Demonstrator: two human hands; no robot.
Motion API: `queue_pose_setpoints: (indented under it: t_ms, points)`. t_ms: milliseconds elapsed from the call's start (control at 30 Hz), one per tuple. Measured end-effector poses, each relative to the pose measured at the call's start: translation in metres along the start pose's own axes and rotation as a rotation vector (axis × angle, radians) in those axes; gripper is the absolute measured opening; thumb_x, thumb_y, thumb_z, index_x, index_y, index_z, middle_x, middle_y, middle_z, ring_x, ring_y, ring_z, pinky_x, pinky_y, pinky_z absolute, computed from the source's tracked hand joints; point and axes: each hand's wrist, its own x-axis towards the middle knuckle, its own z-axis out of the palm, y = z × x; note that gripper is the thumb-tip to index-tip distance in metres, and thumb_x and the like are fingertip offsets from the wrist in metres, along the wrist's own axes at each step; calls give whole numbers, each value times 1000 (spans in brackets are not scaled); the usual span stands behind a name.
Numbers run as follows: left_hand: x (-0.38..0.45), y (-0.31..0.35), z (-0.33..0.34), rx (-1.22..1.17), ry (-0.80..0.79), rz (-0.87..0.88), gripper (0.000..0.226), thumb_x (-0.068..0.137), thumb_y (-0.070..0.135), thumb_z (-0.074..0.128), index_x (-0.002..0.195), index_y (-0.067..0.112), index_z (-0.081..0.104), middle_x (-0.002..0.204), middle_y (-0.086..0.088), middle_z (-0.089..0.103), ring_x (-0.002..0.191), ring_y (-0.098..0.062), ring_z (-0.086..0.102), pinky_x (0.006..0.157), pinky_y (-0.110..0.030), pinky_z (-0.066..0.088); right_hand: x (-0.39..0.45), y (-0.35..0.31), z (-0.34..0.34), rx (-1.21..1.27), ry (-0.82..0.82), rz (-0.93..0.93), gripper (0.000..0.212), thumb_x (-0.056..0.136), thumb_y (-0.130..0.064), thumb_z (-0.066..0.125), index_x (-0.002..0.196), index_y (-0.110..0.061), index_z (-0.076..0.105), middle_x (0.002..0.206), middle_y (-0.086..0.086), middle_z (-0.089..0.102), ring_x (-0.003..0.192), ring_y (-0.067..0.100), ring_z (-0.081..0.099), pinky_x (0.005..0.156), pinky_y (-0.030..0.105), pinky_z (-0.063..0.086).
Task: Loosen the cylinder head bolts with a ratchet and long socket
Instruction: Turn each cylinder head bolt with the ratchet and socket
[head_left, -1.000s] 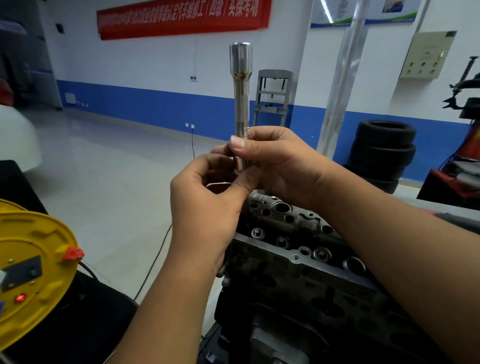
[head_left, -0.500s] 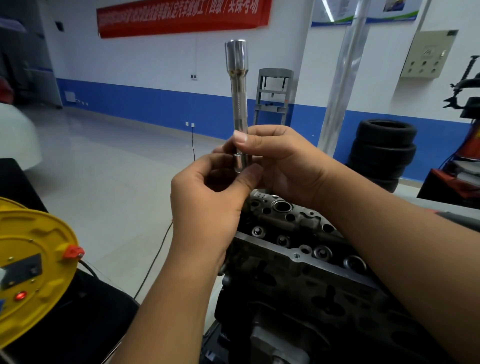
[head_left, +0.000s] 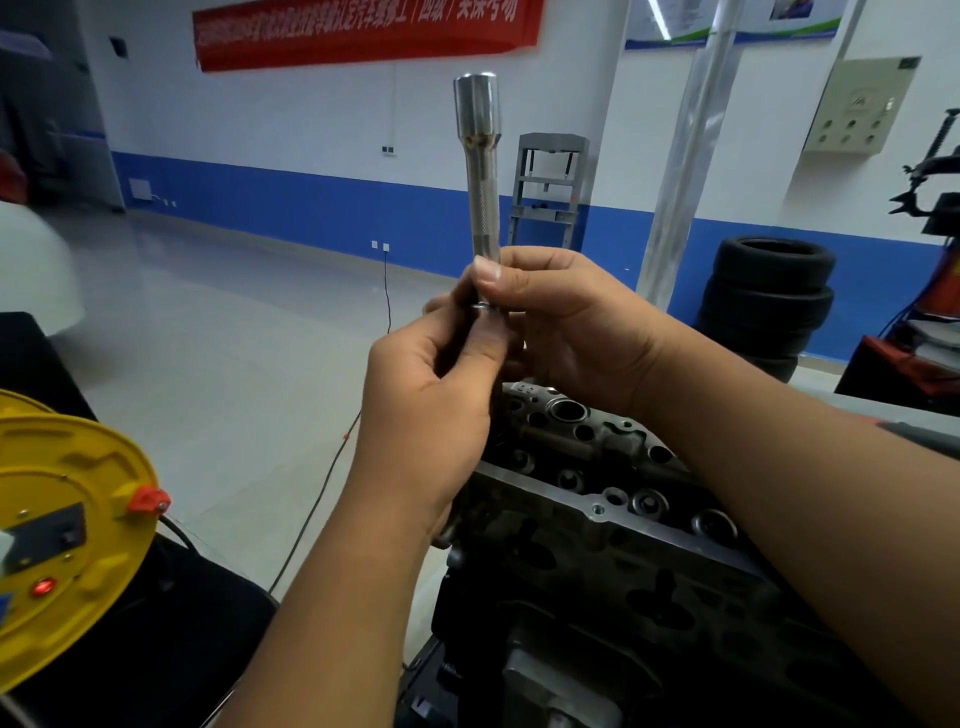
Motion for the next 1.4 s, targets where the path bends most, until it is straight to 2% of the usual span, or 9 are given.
queue_pose_setpoints:
  t_ms: [133, 300, 467, 667, 800, 967, 1133, 1267, 1400]
  points:
    - [1, -1, 0, -3, 35, -10, 29, 107, 21, 58, 130, 30, 73, 110, 7, 80, 105, -18, 77, 95, -51, 61, 0, 0, 0, 1, 8, 2, 23, 87, -33, 68, 93, -11, 68, 103, 18, 56, 93, 36, 50, 72, 42, 49]
    - [0, 0, 2, 76, 110, 40, 25, 88, 36, 81, 113, 30, 79, 98, 12, 80, 96, -12, 77, 89, -44, 64, 0, 1, 1, -10, 19, -19, 18, 85, -27, 72, 89, -9, 69, 95, 17, 66, 97, 38, 61, 106, 71, 41]
    - [3, 0, 1, 32, -28, -50, 36, 99, 39, 53, 127, 29, 74, 110, 6, 80, 110, -19, 75, 99, -49, 59, 0, 2, -2, -12, 26, -15, 16, 86, -30, 71, 85, -14, 72, 105, 15, 74, 96, 32, 67, 86, 52, 45]
    - [1, -4, 3, 68, 120, 49, 26, 90, 25, 82, 116, 33, 79, 99, 12, 81, 97, -13, 78, 90, -44, 63, 0, 1, 0, -2, 17, -14, 18, 86, -31, 71, 85, -14, 75, 95, 15, 68, 89, 30, 63, 85, 52, 50]
    - [2, -3, 2, 43, 56, -6, 24, 97, 46, 65, 110, 32, 80, 97, 3, 81, 97, -23, 78, 89, -53, 63, 0, 1, -1, -12, 13, -28, 17, 87, -30, 70, 87, -13, 72, 108, 14, 75, 96, 29, 69, 87, 51, 56]
    - [2, -3, 0, 18, 51, -7, 20, 96, 30, 66, 110, 31, 79, 100, 5, 81, 96, -20, 79, 89, -49, 63, 0, 1, -1, 2, 12, -24, 16, 85, -31, 70, 82, -16, 75, 108, 14, 72, 96, 34, 61, 80, 50, 46]
    - [1, -4, 1, 81, 118, 18, 17, 86, 31, 84, 103, 31, 81, 94, 9, 81, 94, -15, 78, 89, -48, 63, 0, 1, -1, 15, -2, -26, 16, 85, -29, 72, 85, -14, 74, 108, 13, 76, 100, 30, 70, 103, 65, 48]
    - [1, 0, 1, 57, 11, -61, 29, 99, 46, 56, 105, 32, 80, 96, 2, 81, 97, -21, 77, 91, -54, 61, 0, 0, -3, 35, -2, -29, 17, 87, -30, 69, 87, -12, 69, 104, 10, 77, 88, 21, 74, 68, 40, 62]
    - [0, 1, 1, 44, 56, -23, 20, 105, 20, 61, 104, 29, 79, 96, 5, 81, 92, -18, 79, 88, -48, 64, 0, 1, -2, 8, 3, -31, 18, 86, -32, 69, 85, -15, 72, 105, 9, 77, 92, 24, 72, 77, 44, 57]
